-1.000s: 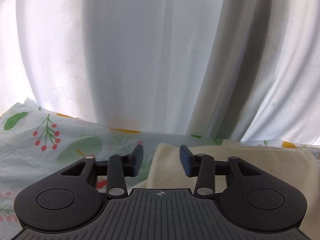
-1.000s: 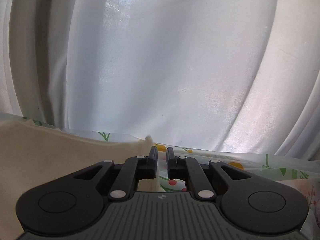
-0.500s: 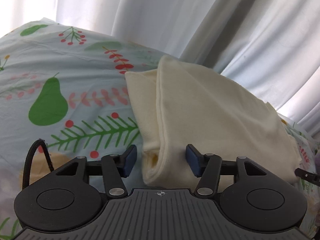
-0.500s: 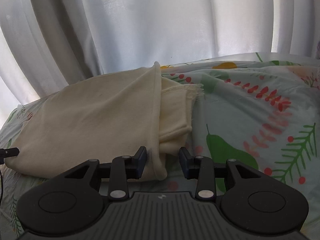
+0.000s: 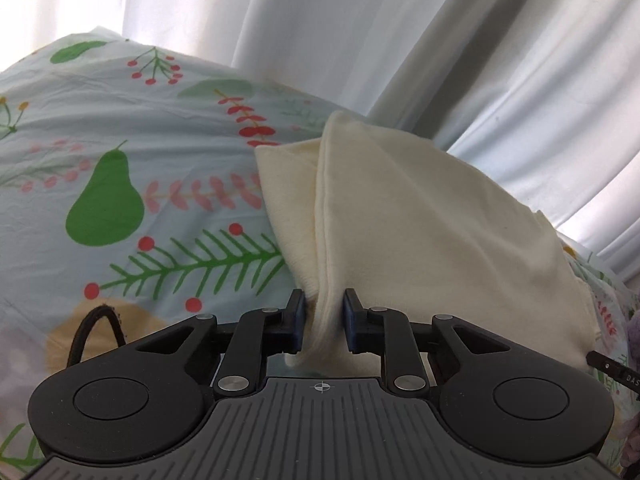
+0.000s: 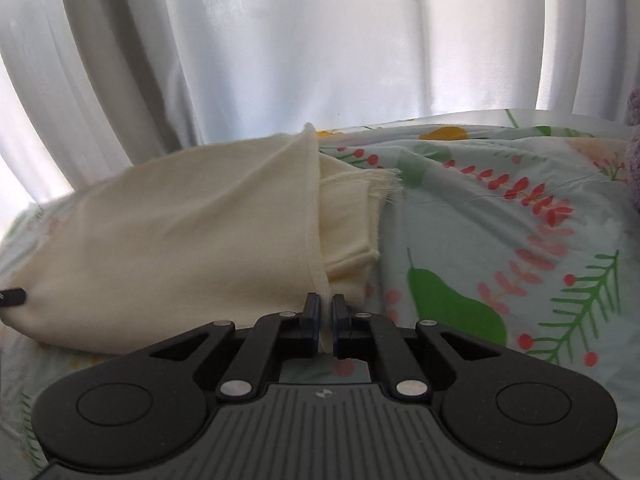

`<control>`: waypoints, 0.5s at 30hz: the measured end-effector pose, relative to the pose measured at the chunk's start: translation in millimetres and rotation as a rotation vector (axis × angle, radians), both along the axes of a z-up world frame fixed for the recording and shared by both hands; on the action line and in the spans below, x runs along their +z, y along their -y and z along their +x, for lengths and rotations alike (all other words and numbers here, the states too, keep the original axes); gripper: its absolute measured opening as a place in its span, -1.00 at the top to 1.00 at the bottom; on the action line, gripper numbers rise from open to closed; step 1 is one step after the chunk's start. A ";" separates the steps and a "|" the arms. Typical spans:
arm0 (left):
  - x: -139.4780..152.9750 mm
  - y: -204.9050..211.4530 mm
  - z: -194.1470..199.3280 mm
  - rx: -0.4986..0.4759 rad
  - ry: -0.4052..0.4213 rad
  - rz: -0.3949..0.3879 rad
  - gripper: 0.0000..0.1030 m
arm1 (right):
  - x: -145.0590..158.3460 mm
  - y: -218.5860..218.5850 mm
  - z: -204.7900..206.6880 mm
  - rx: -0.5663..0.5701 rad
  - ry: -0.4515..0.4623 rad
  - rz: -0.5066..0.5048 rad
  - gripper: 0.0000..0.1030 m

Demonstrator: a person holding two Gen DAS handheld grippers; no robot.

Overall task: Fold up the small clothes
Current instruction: 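Lay the hem on the sweater and open both grippers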

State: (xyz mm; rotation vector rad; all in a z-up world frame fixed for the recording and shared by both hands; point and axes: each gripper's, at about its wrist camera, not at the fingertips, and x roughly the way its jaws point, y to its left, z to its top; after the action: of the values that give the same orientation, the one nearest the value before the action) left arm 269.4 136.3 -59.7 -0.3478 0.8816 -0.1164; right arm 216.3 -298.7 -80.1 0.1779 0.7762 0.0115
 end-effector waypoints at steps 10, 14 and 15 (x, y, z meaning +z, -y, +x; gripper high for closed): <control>-3.1 -33.9 13.3 0.039 -0.033 -0.193 -0.16 | 37.0 -32.4 -2.4 -0.030 0.148 -0.146 0.56; -11.7 -33.2 28.8 0.021 -0.039 -0.257 -0.16 | 40.6 -80.7 15.1 0.115 0.170 -0.078 0.56; -12.2 -33.0 31.4 0.026 -0.039 -0.269 -0.16 | 38.2 -95.1 19.7 0.144 0.166 -0.064 0.56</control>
State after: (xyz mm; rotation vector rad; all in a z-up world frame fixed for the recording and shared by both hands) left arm 300.7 169.3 -71.9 -0.6137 0.9013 -0.2059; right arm 236.0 -203.7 -41.9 0.0587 0.6218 0.1360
